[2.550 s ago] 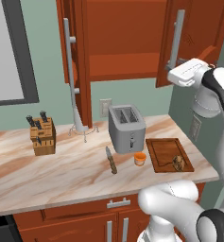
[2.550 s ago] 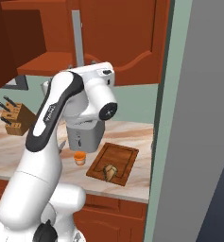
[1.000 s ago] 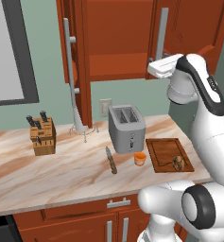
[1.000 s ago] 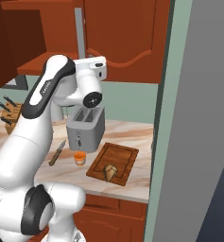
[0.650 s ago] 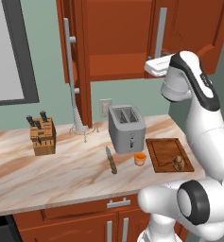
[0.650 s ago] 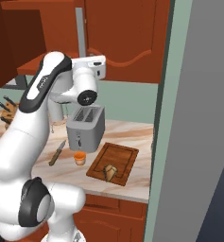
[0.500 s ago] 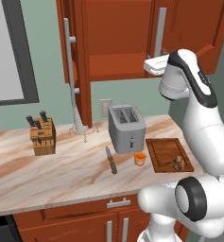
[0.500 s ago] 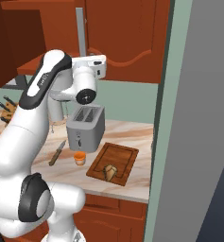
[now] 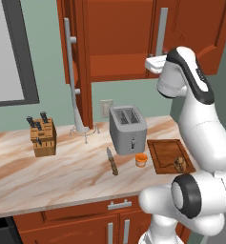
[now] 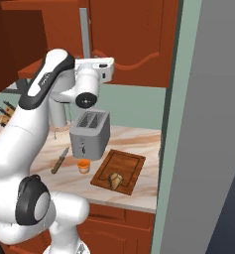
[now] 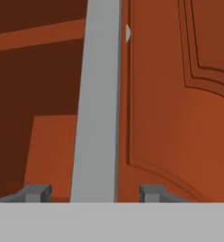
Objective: Pick the bread, place it on the cutting board, pick the jam, place it on the counter, and close the cabinet.
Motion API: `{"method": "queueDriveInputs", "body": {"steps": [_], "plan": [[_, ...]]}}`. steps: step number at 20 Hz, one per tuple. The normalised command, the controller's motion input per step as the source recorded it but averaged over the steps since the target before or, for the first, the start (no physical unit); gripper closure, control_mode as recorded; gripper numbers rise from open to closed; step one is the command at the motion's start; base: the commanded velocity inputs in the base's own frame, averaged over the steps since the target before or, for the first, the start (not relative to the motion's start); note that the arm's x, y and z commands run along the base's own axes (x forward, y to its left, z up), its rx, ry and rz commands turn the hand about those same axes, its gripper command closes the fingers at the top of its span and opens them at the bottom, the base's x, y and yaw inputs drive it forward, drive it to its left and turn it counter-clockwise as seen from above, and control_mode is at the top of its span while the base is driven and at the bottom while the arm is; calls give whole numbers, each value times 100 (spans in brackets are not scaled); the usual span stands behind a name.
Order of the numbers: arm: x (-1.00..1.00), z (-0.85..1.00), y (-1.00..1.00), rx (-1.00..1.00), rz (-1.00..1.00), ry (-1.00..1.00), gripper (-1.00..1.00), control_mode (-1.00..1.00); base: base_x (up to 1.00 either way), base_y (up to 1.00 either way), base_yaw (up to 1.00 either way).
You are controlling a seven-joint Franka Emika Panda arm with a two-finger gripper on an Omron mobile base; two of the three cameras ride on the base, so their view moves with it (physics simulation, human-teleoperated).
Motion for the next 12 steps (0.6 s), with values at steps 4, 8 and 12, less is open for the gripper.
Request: {"method": "queueDriveInputs", "body": {"steps": [4,8,12], "plan": [[26,0,0,0,-5,0,-100,-100,0,0,0],[1,0,0,0,-1,0,-100,-100,0,0,0],[-12,0,0,0,0,0,-100,-100,0,0,0]]}}
